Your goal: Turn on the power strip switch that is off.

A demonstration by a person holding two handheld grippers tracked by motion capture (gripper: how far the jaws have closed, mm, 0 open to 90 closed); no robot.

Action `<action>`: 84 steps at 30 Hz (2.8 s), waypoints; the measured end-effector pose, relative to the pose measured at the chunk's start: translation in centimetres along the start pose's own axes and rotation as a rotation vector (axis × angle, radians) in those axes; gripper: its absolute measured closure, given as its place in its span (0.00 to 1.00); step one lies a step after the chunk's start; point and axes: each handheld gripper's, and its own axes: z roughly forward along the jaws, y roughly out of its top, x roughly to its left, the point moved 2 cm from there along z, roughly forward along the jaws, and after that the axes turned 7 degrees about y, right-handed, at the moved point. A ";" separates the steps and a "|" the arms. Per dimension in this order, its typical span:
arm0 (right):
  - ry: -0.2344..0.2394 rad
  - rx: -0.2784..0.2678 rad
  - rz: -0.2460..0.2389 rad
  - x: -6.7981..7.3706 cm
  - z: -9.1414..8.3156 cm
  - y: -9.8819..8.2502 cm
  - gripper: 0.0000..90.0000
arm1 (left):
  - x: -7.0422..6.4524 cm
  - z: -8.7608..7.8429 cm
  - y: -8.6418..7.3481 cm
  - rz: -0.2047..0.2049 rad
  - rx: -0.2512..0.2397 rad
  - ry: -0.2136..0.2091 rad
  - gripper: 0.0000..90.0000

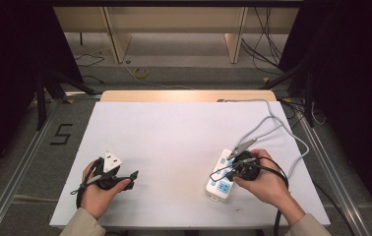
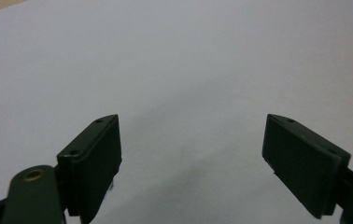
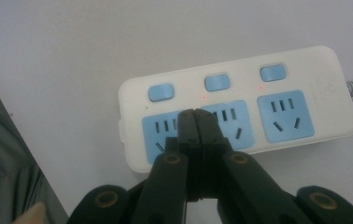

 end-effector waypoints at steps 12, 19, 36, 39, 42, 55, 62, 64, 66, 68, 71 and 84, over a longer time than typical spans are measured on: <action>0.006 0.017 -0.008 0.4 0.3 0.7 1.00 | 0.0 0.0 0.0 0.002 0.001 0.001 0.22; 0.017 0.032 -0.012 0.5 0.4 1.0 1.00 | -0.1 0.0 0.0 -0.002 -0.005 0.001 0.22; 0.022 0.061 -0.012 0.6 0.8 1.6 1.00 | 0.0 -0.1 0.1 -0.001 -0.004 0.002 0.22; 0.026 0.067 -0.014 0.7 0.9 1.8 1.00 | -0.1 0.0 0.1 -0.002 -0.007 0.001 0.22; 0.025 0.070 -0.015 0.8 1.0 1.9 1.00 | -0.1 0.0 0.1 -0.003 -0.007 0.002 0.22; 0.032 0.097 -0.019 1.0 1.7 2.5 1.00 | 0.0 -0.1 0.1 0.001 -0.005 0.004 0.22; 0.033 0.107 -0.025 1.1 2.0 2.8 1.00 | 0.0 -0.1 0.1 0.002 -0.005 0.003 0.22; 0.034 0.109 -0.025 1.2 2.1 2.9 1.00 | 0.0 -0.1 0.1 0.002 -0.007 0.004 0.22; 0.039 0.110 -0.029 1.2 2.2 3.0 1.00 | 0.0 -0.1 0.1 0.002 -0.005 0.003 0.22; 0.039 0.113 -0.029 1.3 2.3 3.1 1.00 | 0.0 -0.1 0.1 0.003 -0.005 0.003 0.22; 0.040 0.118 -0.033 1.3 2.5 3.2 1.00 | 0.0 -0.1 0.1 0.001 -0.007 0.004 0.22; 0.047 0.134 -0.040 1.4 3.1 3.6 1.00 | 0.0 -0.1 0.1 0.002 -0.008 0.004 0.22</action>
